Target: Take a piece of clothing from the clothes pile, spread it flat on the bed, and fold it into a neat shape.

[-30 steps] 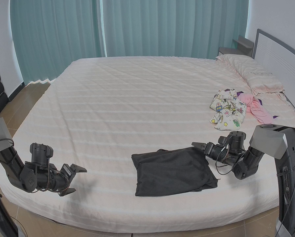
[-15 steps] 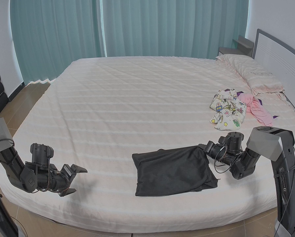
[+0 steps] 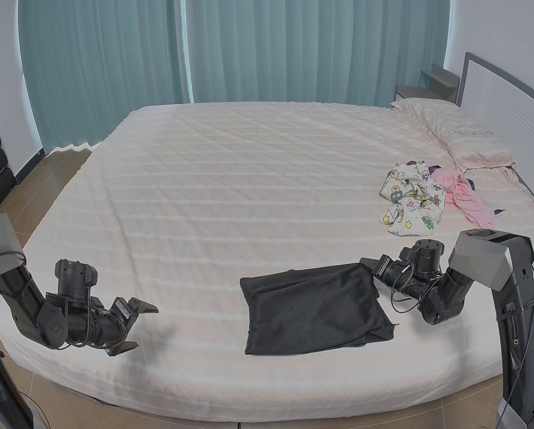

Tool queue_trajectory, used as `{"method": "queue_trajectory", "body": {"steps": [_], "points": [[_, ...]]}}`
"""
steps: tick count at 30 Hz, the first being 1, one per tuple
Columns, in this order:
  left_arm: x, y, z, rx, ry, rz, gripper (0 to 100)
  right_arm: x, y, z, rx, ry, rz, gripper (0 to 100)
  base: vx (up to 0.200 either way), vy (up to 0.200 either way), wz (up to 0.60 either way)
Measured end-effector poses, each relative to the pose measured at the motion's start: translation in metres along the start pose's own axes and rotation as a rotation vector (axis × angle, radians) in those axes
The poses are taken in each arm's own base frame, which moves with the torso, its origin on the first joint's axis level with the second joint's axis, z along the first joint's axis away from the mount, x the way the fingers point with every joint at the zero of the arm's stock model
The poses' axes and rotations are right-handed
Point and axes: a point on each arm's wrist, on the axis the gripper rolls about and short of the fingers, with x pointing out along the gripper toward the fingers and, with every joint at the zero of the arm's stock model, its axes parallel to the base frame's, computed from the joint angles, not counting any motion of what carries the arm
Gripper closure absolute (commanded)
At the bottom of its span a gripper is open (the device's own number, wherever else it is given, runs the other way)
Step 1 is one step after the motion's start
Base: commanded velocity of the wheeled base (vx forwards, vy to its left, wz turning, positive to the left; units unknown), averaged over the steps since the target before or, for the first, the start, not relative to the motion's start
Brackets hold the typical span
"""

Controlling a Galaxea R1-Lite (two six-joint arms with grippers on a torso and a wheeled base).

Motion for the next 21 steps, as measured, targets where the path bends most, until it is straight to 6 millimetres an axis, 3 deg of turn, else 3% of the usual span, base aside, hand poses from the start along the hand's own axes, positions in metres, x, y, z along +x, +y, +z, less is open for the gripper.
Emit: {"method": "queue_trajectory", "body": {"steps": [7,14,21], "points": [[0.0,0.0,0.0,0.0,0.0,0.0,0,-0.018,0.0,-0.001,0.001,-0.007,-0.006,0,0.0,0.0,0.0],[0.0,0.0,0.0,0.001,-0.001,-0.001,0,-0.066,0.007,-0.013,0.029,0.07,-0.044,0,0.0,0.0,0.0],[0.0,-0.001,0.001,0.001,-0.001,-0.003,0,-0.112,0.027,-0.037,0.039,0.187,-0.001,0,0.0,0.0,0.0]]}}
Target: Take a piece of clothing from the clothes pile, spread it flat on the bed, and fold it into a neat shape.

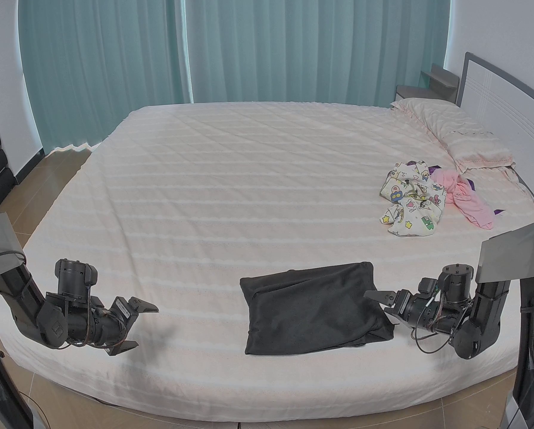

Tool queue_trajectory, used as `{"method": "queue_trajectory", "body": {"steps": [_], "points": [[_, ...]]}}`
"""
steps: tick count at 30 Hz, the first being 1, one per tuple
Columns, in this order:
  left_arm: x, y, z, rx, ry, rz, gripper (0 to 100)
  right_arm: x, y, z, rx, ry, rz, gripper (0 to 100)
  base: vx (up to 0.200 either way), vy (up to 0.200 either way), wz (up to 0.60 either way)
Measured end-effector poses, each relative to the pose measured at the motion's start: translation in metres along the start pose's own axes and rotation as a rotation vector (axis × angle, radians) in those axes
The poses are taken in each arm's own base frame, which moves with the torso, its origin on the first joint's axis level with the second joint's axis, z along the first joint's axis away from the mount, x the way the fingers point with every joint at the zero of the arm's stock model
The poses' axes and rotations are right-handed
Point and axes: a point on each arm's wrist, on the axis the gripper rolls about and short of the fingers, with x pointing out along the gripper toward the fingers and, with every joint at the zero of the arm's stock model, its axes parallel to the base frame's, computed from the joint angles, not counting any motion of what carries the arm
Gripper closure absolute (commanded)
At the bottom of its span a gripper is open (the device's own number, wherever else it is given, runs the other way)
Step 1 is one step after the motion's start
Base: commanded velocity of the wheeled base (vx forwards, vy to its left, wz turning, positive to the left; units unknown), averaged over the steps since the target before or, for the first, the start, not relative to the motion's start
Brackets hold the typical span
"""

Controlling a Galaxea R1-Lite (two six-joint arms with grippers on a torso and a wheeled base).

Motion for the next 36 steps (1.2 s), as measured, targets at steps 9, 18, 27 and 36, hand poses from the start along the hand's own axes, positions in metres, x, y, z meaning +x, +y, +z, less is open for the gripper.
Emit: {"method": "queue_trajectory", "body": {"steps": [9,18,27,36], "points": [[0.0,0.0,0.0,0.0,0.001,0.001,0,-0.006,0.005,-0.017,-0.026,0.051,0.027,0,0.0,0.0,0.0],[0.0,0.0,0.0,0.0,0.001,0.001,0,-0.005,-0.001,-0.024,-0.036,0.075,0.008,0,0.0,0.0,0.0],[0.0,0.0,0.0,-0.001,0.001,0.001,0,-0.004,-0.005,-0.027,-0.038,0.083,-0.009,100,0.0,0.0,0.0],[0.0,0.0,0.0,0.0,0.001,0.001,0,-0.021,-0.009,-0.028,-0.047,0.088,-0.05,100,0.0,0.0,0.0]]}}
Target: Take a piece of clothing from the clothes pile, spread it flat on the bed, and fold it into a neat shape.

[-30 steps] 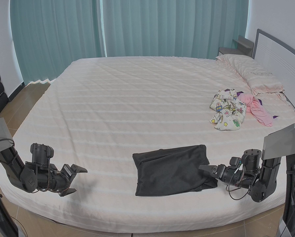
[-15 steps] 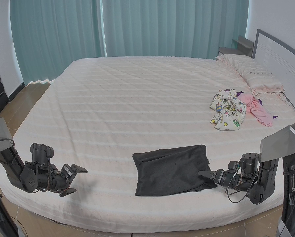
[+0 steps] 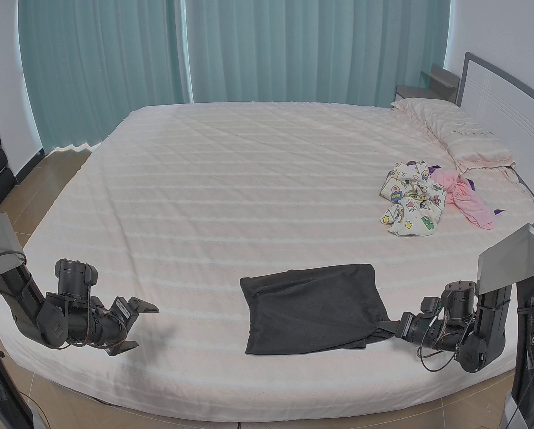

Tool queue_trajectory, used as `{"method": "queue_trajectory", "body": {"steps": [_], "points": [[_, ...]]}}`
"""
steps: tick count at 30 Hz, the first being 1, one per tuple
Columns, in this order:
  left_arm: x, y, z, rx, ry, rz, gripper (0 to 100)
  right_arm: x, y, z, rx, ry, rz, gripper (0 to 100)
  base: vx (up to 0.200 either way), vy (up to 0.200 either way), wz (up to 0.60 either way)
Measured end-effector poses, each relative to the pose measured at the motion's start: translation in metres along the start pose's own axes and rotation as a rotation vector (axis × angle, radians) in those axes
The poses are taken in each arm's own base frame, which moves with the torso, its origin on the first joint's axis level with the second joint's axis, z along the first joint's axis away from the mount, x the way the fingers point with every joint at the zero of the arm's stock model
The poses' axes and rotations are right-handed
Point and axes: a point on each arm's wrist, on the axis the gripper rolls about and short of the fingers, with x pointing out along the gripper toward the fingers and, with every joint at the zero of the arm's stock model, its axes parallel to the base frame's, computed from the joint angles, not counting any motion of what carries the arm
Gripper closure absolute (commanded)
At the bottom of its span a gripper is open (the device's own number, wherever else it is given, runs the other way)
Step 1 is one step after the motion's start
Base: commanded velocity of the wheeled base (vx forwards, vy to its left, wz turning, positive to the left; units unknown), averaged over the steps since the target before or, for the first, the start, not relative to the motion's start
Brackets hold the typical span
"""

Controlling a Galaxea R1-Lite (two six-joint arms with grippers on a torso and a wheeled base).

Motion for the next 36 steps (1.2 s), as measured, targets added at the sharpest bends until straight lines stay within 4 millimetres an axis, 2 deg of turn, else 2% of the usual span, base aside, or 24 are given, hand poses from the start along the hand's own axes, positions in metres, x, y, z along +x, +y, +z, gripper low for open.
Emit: {"method": "queue_trajectory", "body": {"steps": [12,13,24,28,36], "points": [[0.0,0.0,0.0,0.0,0.0,0.0,0,-0.011,-0.003,-0.004,-0.078,0.016,-0.025,100,0.0,0.0,0.0],[0.0,0.0,0.0,0.0,0.0,0.0,0,-0.011,-0.003,-0.005,-0.084,0.018,-0.027,0,0.0,0.0,0.0],[0.0,0.0,0.0,-0.001,-0.001,0.0,0,-0.01,-0.009,-0.002,-0.078,0.006,-0.028,0,0.0,0.0,0.0],[0.0,0.0,0.0,-0.002,-0.001,0.001,0,-0.009,-0.012,0.006,-0.009,-0.011,0.0,0,0.0,0.0,0.0],[-0.001,0.0,0.0,0.011,-0.02,-0.028,0,-0.003,-0.023,0.035,0.096,-0.114,0.033,0,0.2,0.0,0.0]]}}
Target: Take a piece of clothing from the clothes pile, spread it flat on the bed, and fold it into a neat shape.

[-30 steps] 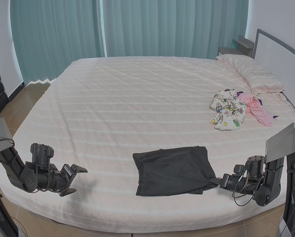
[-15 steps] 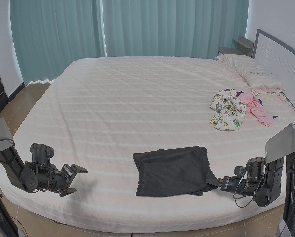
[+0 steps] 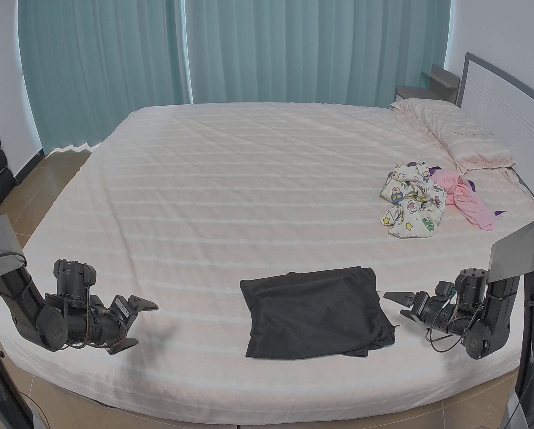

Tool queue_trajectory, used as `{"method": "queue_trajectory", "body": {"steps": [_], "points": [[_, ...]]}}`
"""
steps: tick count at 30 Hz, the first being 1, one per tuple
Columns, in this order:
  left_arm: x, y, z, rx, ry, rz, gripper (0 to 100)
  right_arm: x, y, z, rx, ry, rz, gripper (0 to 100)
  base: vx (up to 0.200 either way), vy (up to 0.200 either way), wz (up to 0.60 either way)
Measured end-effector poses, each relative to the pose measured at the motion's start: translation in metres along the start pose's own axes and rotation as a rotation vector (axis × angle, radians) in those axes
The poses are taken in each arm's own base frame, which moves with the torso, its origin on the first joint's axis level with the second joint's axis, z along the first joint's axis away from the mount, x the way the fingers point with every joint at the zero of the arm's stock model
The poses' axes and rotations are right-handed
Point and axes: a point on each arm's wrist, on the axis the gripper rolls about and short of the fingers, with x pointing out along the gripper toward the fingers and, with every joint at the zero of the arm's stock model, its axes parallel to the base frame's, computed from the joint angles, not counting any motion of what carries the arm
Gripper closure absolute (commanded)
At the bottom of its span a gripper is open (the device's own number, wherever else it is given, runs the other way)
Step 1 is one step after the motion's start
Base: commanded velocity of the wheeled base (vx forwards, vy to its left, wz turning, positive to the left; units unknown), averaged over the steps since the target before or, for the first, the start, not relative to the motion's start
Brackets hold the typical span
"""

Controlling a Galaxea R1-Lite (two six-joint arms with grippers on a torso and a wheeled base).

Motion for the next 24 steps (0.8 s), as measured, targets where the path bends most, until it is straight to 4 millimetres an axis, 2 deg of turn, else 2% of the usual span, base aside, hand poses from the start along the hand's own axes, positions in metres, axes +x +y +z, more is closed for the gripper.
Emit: {"method": "queue_trajectory", "body": {"steps": [4,16,24], "points": [[0.0,0.001,-0.001,-0.002,0.002,0.003,0,0.002,-0.002,0.008,0.009,-0.031,0.005,0,0.2,0.0,0.0],[0.0,0.002,-0.002,-0.003,0.004,0.007,0,0.006,-0.003,0.014,0.013,-0.076,-0.013,0,0.0,0.0,0.0],[0.0,0.002,-0.002,-0.003,0.004,0.007,0,0.007,-0.003,0.014,0.012,-0.076,-0.012,0,0.0,-0.2,0.0]]}}
